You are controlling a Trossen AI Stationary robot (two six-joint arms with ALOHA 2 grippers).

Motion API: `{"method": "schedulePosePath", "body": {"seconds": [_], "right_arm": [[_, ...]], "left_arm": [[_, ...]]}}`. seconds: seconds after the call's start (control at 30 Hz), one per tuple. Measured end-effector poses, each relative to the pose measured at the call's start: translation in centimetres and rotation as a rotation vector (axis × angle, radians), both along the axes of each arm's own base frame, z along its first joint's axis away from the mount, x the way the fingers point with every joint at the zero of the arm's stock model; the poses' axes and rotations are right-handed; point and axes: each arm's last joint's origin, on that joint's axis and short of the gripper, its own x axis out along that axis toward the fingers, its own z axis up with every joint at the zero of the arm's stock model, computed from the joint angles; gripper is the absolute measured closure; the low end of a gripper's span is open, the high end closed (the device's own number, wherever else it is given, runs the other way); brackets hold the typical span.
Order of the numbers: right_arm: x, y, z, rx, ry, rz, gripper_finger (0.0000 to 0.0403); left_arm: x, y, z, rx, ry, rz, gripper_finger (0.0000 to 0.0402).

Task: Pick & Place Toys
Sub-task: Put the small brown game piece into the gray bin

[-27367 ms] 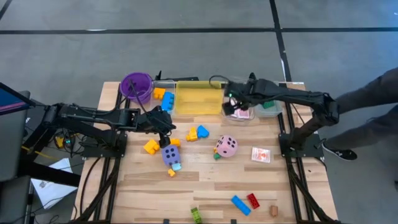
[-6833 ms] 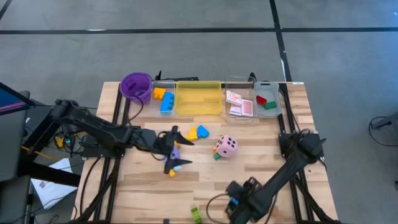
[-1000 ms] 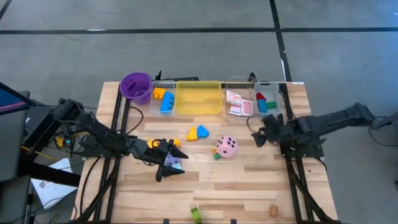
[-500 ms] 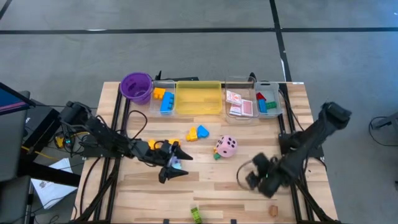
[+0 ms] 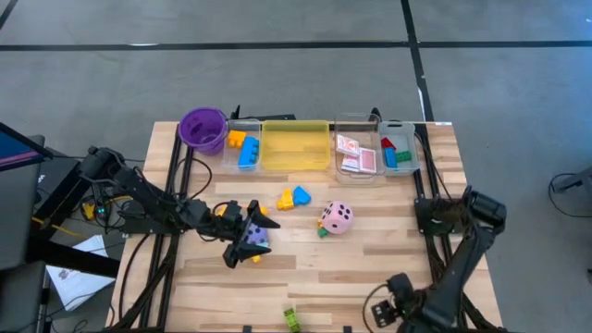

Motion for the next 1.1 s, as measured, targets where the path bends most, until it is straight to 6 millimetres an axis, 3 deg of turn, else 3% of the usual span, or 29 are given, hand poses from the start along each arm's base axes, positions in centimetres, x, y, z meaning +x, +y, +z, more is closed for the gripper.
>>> {"method": "schedulePosePath", "body": {"seconds": [0.17, 0.33, 0.6, 0.93, 1.1], "right_arm": [[-0.9, 1.2, -0.1, 0.056, 0.064, -0.073, 0.0127], [-0.9, 1.1, 0.0, 0.06, 0.089, -0.063, 0.0127], [-1.4, 0.8, 0.0, 0.025, 0.113, -0.05, 0.0127], [-2.9, 1.3, 0.0, 0.005, 0.122, -0.036, 0.0127], [-3.0, 2.0, -1.4, -0.022, 0.132, -0.043, 0.0127]], "left_arm": [[0.0, 0.1, 0.2, 0.046, -0.031, 0.015, 0.006], [0.3, 0.7, 1.3, 0.127, -0.108, 0.072, 0.006], [0.9, 1.8, 1.8, 0.124, -0.119, 0.124, 0.006], [0.9, 1.8, 1.8, 0.11, -0.115, 0.118, 0.006], [1.0, 1.8, 1.6, 0.096, -0.089, 0.11, 0.006]]}}
